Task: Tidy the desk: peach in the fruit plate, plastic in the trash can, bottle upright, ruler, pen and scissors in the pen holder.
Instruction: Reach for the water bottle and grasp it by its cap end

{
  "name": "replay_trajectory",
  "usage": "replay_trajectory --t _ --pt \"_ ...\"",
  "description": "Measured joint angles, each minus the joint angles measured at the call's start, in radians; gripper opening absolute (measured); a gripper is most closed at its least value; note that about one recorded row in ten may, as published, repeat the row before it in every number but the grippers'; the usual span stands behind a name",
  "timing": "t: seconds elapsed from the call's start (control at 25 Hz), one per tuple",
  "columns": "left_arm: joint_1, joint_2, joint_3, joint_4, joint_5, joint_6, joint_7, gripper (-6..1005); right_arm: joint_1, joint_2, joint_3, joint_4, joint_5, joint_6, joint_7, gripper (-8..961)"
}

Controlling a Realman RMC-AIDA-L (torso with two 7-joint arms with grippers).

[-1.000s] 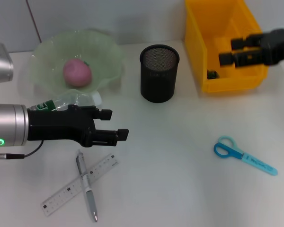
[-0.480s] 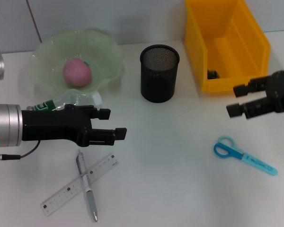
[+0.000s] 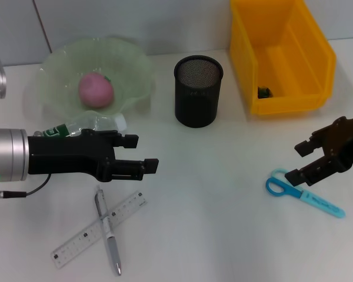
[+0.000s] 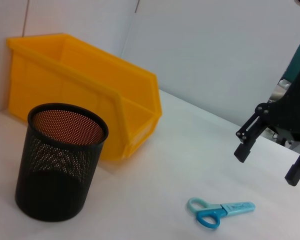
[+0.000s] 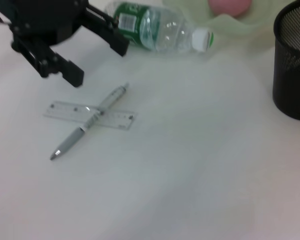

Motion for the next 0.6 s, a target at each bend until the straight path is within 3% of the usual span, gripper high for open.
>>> replay_trajectory --t 0.36,0.6 --pt "-0.001 0.004 -0.004 0.012 0.000 0.001 -0.006 812 0.045 0.032 -0.011 -0.015 -0.029 0.015 0.001 827" --pt "-0.003 0.012 -0.048 0.023 0.000 0.035 -0.011 811 0.033 0.048 0.023 0.033 -0.003 0.048 -0.075 827"
